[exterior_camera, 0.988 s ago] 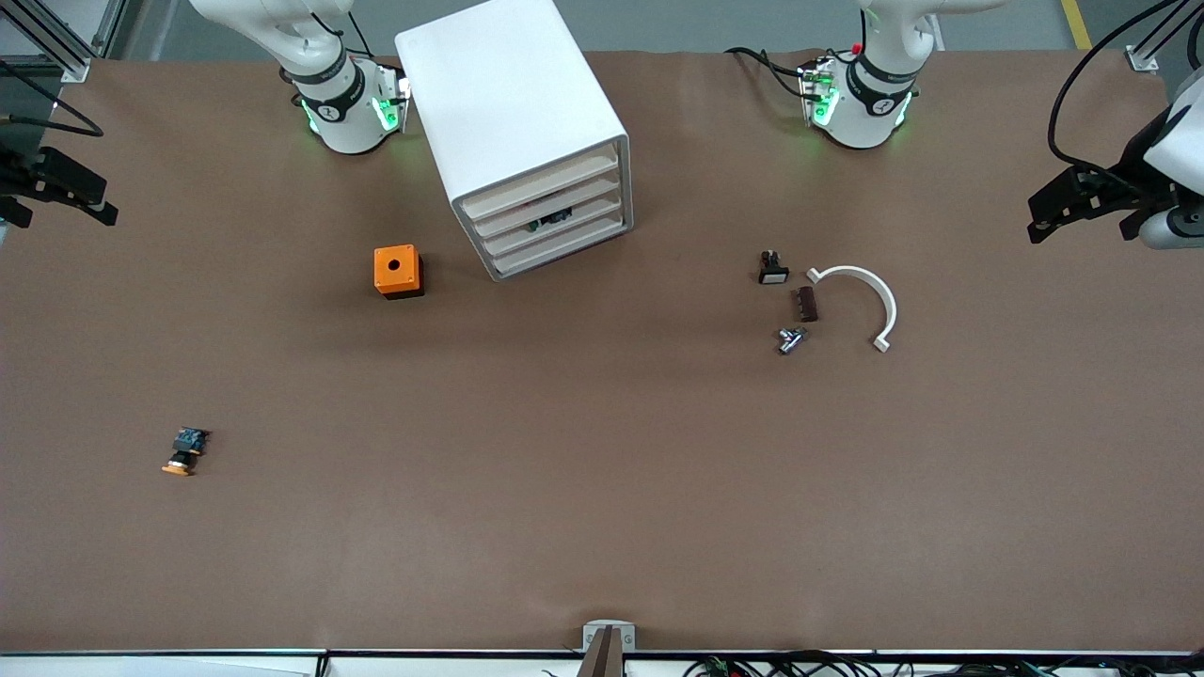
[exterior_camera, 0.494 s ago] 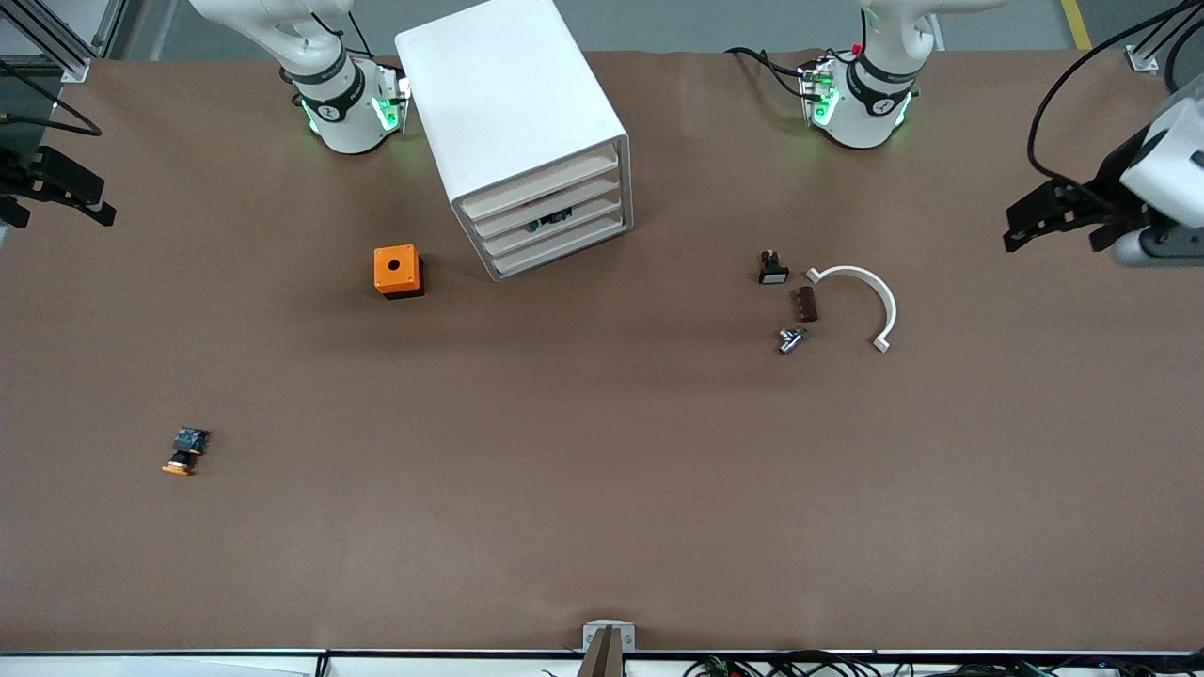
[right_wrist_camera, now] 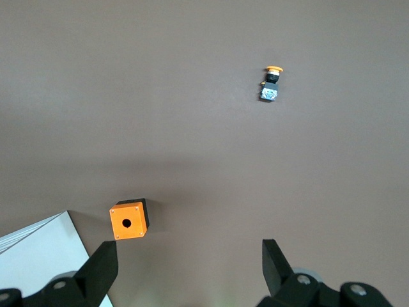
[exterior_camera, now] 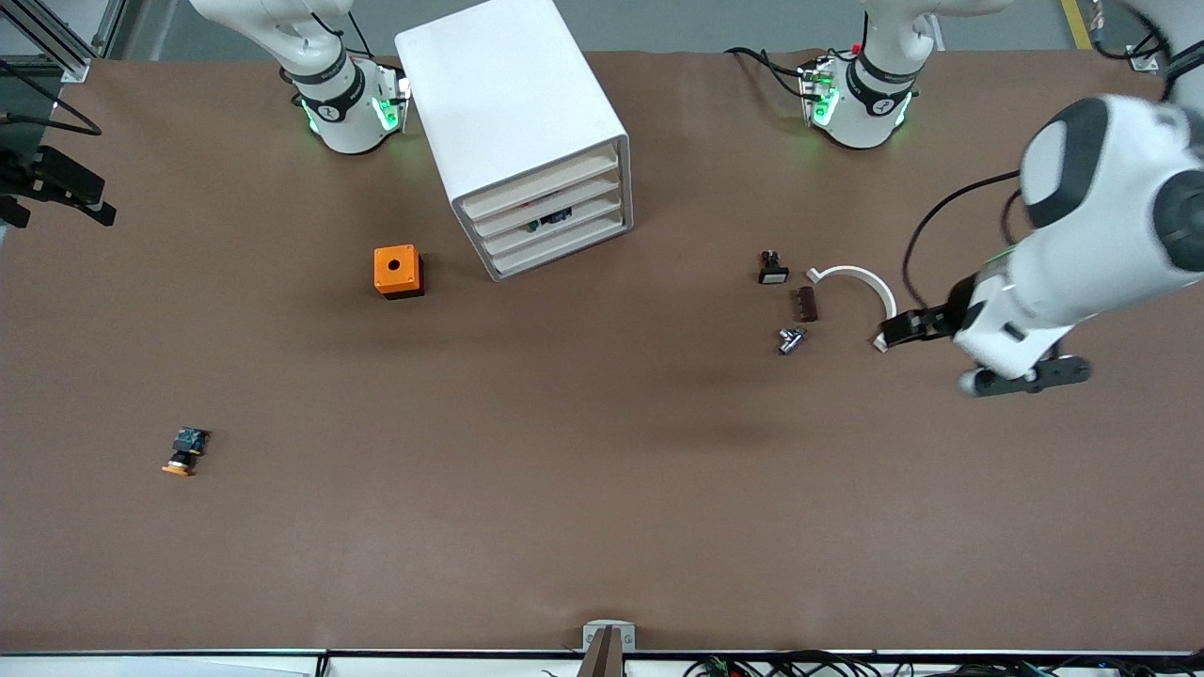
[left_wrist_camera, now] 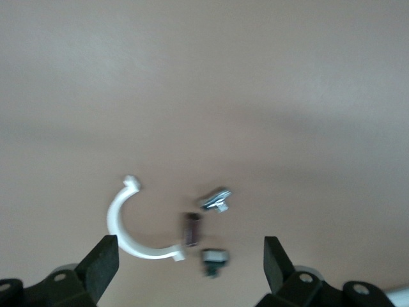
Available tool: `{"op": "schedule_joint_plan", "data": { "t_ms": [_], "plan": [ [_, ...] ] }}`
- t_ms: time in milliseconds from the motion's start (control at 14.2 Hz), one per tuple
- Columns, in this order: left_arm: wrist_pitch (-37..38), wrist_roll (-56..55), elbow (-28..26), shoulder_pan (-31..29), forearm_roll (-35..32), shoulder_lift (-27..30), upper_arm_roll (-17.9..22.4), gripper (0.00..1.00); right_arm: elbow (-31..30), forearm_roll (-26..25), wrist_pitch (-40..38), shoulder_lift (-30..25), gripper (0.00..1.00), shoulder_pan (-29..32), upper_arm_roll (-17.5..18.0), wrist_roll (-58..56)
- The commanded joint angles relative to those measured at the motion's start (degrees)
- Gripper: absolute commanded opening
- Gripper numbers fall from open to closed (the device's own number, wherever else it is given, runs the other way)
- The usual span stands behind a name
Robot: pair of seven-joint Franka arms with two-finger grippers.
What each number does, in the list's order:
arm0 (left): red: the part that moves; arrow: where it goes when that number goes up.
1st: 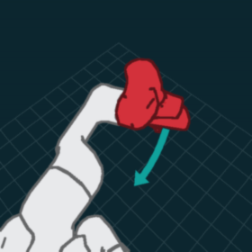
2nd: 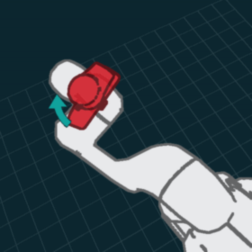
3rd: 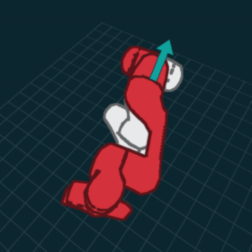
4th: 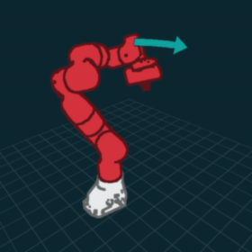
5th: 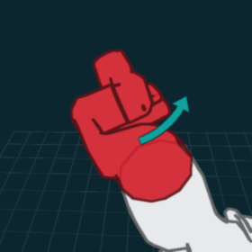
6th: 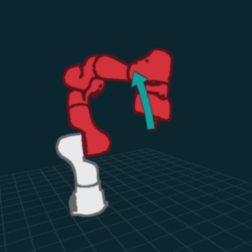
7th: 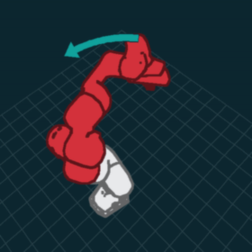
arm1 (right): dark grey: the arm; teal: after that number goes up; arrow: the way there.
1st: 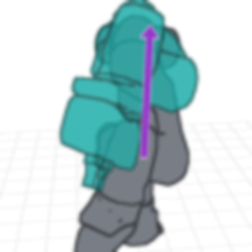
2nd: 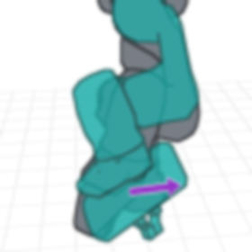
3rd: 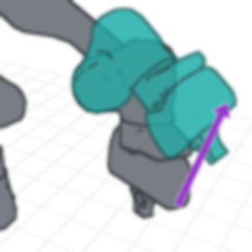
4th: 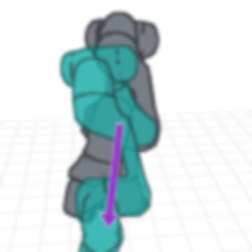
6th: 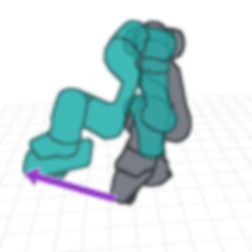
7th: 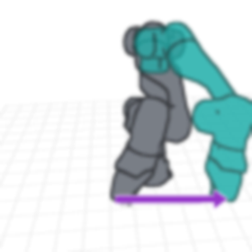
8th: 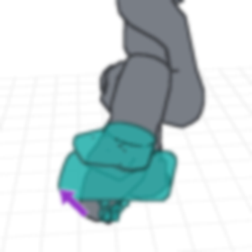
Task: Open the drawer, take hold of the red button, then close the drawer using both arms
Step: 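Reach the left gripper toward the white cabinet's drawer handle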
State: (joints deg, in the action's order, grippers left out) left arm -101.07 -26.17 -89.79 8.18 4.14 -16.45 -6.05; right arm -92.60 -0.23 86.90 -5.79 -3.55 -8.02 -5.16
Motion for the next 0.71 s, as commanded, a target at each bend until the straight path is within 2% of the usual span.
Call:
{"op": "schedule_joint_plan", "data": {
  "t_ms": [0, 141, 423, 635],
  "plan": [
    [-3.25, -14.47, 1.11, 4.9, 1.13, -4.97, 0.08, 1.0, -1.0, 0.84, 0.37, -1.42, 1.0, -0.32, -0.24, -0.38],
    [-5.97, -24.49, 2.77, 8.5, 1.13, -9.98, -0.01, 1.0, -1.0, 0.84, 0.55, -1.42, 1.0, -0.4, -0.24, -0.29],
    [-6.77, -44.7, 9.27, 14.66, 1.31, -20.53, -0.01, 1.0, -1.0, 0.84, 0.37, -1.42, 1.0, -0.23, -0.24, -0.29],
    [-11.06, -64.81, 10.52, 18.88, 6.56, -24.76, -0.01, 1.0, -1.0, 0.84, 0.29, -1.42, 1.0, -0.05, -0.33, -0.38]
  ]
}}
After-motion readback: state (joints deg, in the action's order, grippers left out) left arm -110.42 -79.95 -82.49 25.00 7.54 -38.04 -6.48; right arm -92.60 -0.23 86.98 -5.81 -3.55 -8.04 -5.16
